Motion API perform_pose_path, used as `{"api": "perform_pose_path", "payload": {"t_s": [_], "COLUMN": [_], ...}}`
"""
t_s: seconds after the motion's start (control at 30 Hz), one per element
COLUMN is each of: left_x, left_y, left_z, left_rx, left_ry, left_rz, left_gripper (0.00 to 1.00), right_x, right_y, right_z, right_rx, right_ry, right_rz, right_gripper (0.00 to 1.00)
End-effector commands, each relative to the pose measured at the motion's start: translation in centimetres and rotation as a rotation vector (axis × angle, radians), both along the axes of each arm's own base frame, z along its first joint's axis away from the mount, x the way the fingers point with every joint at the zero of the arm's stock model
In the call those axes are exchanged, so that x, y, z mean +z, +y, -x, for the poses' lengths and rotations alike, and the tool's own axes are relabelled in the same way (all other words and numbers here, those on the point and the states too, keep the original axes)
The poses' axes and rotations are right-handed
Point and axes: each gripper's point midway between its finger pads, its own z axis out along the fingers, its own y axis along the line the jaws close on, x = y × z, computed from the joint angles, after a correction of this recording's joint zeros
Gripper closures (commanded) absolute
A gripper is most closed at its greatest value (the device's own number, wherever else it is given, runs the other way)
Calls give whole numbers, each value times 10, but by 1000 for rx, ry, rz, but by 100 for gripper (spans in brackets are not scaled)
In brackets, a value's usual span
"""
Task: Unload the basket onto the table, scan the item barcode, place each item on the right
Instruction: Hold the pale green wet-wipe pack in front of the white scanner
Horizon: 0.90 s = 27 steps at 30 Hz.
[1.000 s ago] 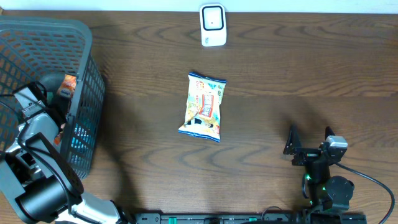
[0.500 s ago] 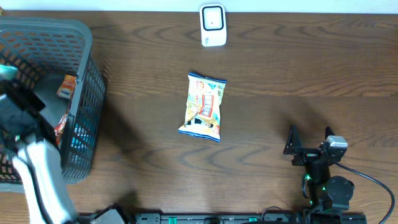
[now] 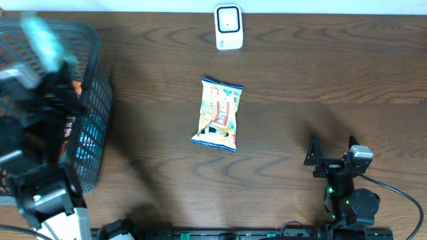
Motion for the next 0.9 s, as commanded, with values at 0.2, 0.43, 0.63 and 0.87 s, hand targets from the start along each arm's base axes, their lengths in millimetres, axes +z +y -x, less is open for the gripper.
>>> {"api": "perform_pose_path", "payload": {"t_s": [0.2, 0.43, 0.63, 0.87], "left_x": [-50, -157, -245, -298], "left_y": [-179, -260, -299, -324], "left_z": [11, -5, -20, -31], "left_rx": [-629, -705, -657, -634], "left_ry": [59, 284, 369, 380], "left_rz": [-239, -472, -739, -816], "left_gripper": [93, 93, 93, 93], "right_x": [0, 0, 0, 0], "right_y": [1, 1, 1, 1], "right_z": [0, 0, 0, 0], "right_rx": [2, 2, 2, 2], "right_ry": [0, 0, 0, 0], "right_rz": [7, 7, 7, 7], "right_gripper": [1, 1, 1, 1]}}
